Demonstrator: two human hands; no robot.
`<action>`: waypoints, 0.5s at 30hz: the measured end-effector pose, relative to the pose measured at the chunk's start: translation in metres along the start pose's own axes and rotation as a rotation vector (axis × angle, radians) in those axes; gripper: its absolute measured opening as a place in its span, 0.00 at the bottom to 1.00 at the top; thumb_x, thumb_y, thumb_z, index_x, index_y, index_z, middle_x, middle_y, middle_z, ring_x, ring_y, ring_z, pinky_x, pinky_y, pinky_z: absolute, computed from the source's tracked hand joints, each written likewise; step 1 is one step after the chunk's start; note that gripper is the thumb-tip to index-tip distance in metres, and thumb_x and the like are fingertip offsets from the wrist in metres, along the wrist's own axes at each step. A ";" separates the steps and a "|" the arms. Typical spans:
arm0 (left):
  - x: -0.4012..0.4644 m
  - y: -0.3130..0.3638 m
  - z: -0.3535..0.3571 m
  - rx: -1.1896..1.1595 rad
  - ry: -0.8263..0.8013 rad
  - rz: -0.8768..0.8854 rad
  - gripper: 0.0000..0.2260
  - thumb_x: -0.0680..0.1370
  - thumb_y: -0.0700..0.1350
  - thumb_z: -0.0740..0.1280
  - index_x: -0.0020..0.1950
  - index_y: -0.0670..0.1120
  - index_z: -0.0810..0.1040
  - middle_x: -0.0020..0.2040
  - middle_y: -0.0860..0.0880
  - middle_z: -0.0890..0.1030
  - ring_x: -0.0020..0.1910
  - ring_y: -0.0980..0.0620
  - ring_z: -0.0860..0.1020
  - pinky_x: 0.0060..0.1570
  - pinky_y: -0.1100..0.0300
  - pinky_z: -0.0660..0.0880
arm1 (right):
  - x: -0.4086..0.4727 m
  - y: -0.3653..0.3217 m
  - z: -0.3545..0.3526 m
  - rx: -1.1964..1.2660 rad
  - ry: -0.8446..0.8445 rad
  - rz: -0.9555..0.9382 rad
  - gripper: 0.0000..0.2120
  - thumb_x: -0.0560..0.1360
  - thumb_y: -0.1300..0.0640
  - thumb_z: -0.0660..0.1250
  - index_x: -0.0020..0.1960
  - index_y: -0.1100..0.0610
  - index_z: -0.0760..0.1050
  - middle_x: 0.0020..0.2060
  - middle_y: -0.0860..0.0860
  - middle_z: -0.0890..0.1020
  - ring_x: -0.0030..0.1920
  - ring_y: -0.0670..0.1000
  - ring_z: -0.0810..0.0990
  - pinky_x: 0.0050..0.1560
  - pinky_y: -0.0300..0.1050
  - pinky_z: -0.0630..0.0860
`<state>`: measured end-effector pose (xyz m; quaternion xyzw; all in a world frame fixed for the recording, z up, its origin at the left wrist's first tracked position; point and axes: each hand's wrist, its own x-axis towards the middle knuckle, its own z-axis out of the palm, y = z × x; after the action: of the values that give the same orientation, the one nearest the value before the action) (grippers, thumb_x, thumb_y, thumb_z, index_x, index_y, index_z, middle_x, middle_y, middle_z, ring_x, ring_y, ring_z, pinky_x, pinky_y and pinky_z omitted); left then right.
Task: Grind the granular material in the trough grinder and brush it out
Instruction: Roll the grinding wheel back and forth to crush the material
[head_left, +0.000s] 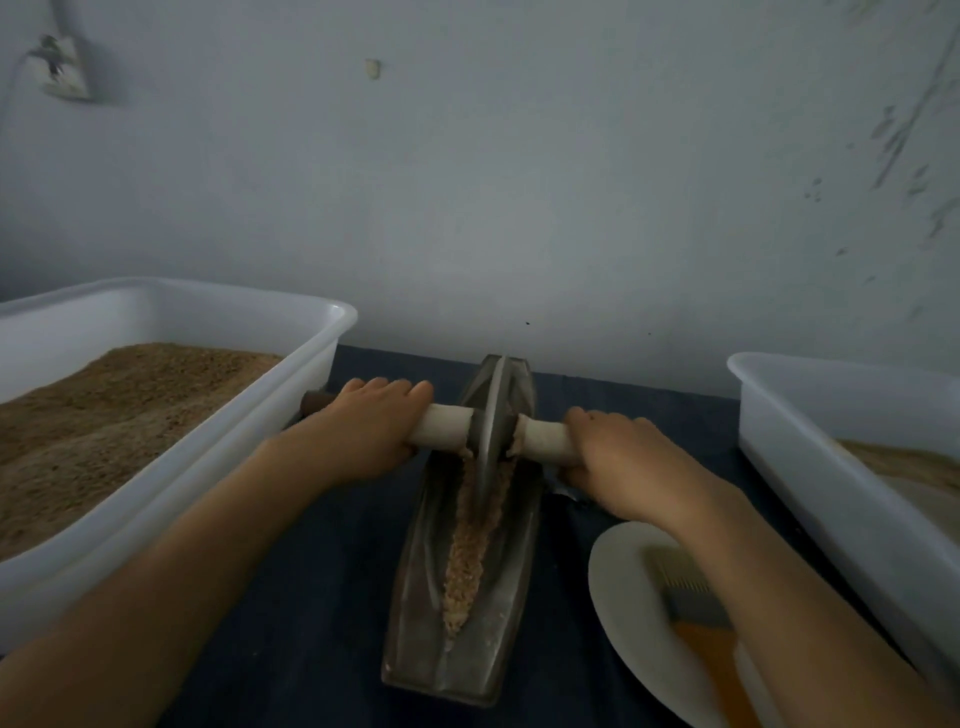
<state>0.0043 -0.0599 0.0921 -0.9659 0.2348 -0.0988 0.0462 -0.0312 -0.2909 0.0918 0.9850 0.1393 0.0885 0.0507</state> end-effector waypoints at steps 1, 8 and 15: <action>-0.004 0.001 -0.007 -0.024 -0.085 0.011 0.17 0.77 0.50 0.64 0.63 0.49 0.63 0.62 0.50 0.72 0.60 0.50 0.72 0.62 0.55 0.66 | -0.004 -0.002 -0.006 0.033 -0.075 -0.003 0.10 0.77 0.52 0.62 0.55 0.56 0.66 0.51 0.52 0.76 0.47 0.52 0.73 0.40 0.43 0.61; -0.025 0.002 -0.044 -0.176 -0.546 0.067 0.14 0.77 0.49 0.65 0.55 0.55 0.60 0.46 0.57 0.70 0.43 0.59 0.69 0.43 0.66 0.65 | -0.028 -0.013 -0.046 0.174 -0.482 -0.073 0.14 0.76 0.48 0.65 0.56 0.57 0.72 0.48 0.50 0.77 0.44 0.48 0.74 0.35 0.36 0.66; -0.020 -0.001 -0.037 -0.254 -0.518 0.041 0.13 0.78 0.47 0.65 0.57 0.53 0.62 0.52 0.52 0.73 0.47 0.56 0.72 0.46 0.63 0.67 | -0.020 -0.014 -0.039 0.147 -0.400 -0.041 0.14 0.77 0.49 0.64 0.57 0.56 0.68 0.47 0.50 0.74 0.45 0.48 0.72 0.34 0.36 0.64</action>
<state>-0.0207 -0.0516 0.1245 -0.9521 0.2452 0.1823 -0.0148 -0.0612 -0.2799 0.1251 0.9809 0.1525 -0.1203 0.0073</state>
